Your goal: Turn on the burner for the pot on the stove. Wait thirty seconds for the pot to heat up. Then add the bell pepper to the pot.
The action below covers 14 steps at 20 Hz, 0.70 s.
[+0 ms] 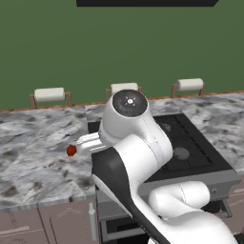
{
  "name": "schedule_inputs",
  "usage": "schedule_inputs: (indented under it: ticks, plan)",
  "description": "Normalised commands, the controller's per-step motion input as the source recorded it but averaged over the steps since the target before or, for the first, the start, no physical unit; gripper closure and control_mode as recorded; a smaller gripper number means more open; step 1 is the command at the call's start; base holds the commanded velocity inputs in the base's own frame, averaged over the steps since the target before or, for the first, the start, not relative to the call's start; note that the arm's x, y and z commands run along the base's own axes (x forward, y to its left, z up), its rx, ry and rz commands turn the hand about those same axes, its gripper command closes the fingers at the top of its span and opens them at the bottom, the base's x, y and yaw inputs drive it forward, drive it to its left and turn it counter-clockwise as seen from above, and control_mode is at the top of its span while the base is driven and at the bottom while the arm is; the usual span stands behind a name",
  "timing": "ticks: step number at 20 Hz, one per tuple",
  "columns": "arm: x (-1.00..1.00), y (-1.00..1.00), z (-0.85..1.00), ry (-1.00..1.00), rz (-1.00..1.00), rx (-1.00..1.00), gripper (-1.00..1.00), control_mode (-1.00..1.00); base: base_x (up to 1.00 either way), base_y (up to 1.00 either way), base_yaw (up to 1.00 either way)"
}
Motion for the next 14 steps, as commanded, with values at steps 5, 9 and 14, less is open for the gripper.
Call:
schedule_inputs:
  ticks: [5,9,14]
  plan:
    - [0.22,0.0,0.0,0.01,0.0,0.07,-1.0,-1.0,0.0,0.0,0.0]
    - [0.23,0.0,0.0,0.03,0.0,0.04,-1.0,-1.0,0.0,0.0,0.0]
    - [0.22,0.0,0.0,0.02,0.0,0.03,-1.0,-1.0,0.0,0.0,0.0]
